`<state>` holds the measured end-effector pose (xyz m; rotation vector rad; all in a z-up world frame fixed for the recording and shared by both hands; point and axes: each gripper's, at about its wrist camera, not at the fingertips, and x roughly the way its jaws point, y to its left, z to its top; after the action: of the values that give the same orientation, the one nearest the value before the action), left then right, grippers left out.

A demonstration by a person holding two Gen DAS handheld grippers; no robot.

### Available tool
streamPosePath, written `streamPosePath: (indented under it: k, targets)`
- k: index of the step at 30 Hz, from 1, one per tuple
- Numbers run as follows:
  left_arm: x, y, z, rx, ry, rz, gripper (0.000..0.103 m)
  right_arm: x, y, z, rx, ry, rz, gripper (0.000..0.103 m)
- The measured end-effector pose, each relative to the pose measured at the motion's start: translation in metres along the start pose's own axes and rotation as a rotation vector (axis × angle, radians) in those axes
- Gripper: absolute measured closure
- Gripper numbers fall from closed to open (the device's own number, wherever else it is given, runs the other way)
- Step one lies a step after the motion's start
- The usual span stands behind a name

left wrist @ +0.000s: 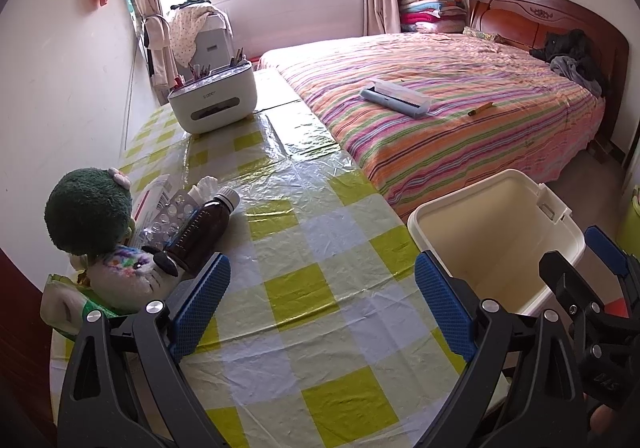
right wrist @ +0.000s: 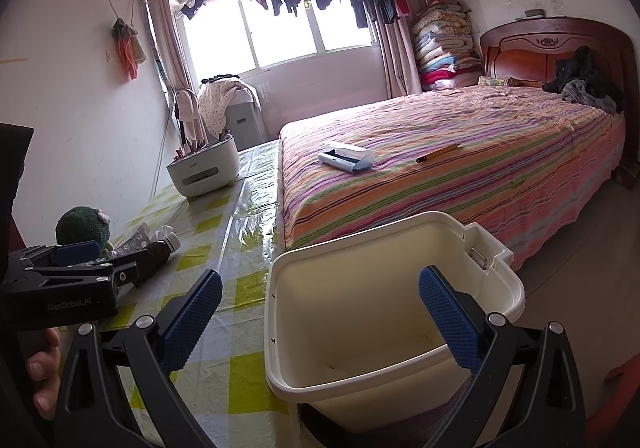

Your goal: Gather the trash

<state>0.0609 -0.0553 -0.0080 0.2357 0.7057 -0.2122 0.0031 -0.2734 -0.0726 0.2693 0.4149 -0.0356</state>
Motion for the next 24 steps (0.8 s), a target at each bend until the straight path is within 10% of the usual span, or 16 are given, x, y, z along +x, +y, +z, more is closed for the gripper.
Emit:
streamPosePath:
  k: [24]
  targets:
    - [-0.0079,0.0070,-0.0034,-0.006,-0.001,-0.008,0.011,0.0018,0.0070,-0.0015,-0.012,0.014,-0.005,0.007]
